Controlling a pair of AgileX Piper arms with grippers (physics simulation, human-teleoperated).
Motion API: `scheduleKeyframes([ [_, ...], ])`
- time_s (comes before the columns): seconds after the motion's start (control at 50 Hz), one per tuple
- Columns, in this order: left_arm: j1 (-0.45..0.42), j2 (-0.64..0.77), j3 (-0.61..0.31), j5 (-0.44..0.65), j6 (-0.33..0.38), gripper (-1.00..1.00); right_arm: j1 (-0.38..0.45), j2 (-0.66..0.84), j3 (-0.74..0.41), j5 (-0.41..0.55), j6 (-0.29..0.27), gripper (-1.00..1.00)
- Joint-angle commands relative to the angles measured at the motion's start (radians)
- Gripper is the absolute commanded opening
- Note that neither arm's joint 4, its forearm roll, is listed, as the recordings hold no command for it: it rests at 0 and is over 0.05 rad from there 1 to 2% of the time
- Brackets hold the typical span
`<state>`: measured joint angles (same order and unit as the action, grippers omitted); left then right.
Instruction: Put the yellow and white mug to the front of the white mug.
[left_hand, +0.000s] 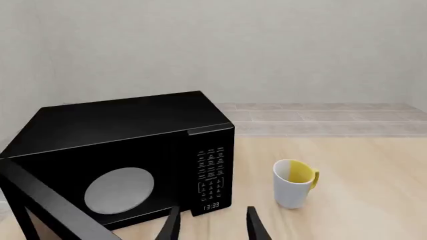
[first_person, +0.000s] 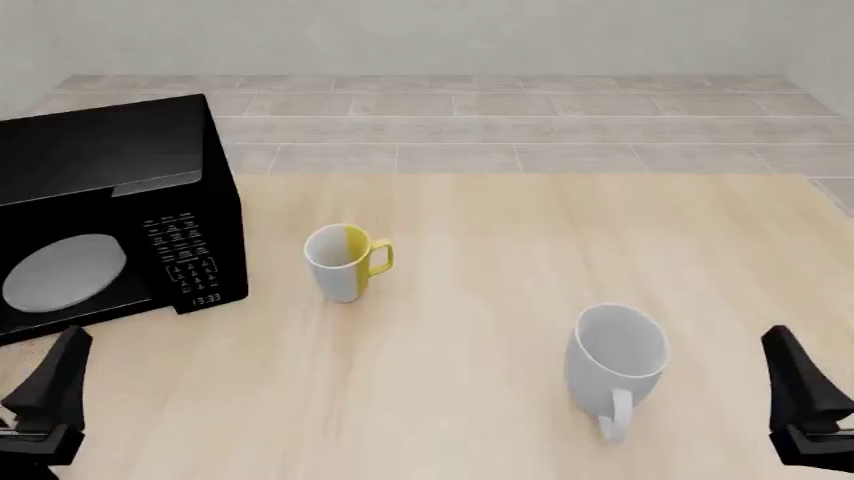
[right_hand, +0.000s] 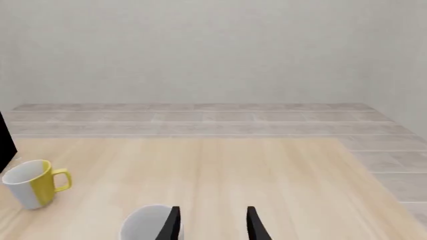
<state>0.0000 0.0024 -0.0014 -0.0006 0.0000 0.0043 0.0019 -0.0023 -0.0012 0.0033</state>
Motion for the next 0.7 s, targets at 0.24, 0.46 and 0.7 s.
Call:
scheduleKeyframes([
  [0.24, 0.000, 0.005, -0.003, -0.001, 0.000, 1.00, 0.042, -0.001, -0.029, 0.018, 0.007, 1.00],
  [0.46, 0.000, 0.005, -0.003, -0.001, 0.000, 1.00, 0.165, 0.155, -0.076, -0.009, -0.059, 1.00],
  [0.7, 0.000, 0.005, -0.003, -0.001, 0.000, 1.00, 0.228, 0.394, -0.221, -0.019, -0.182, 1.00],
])
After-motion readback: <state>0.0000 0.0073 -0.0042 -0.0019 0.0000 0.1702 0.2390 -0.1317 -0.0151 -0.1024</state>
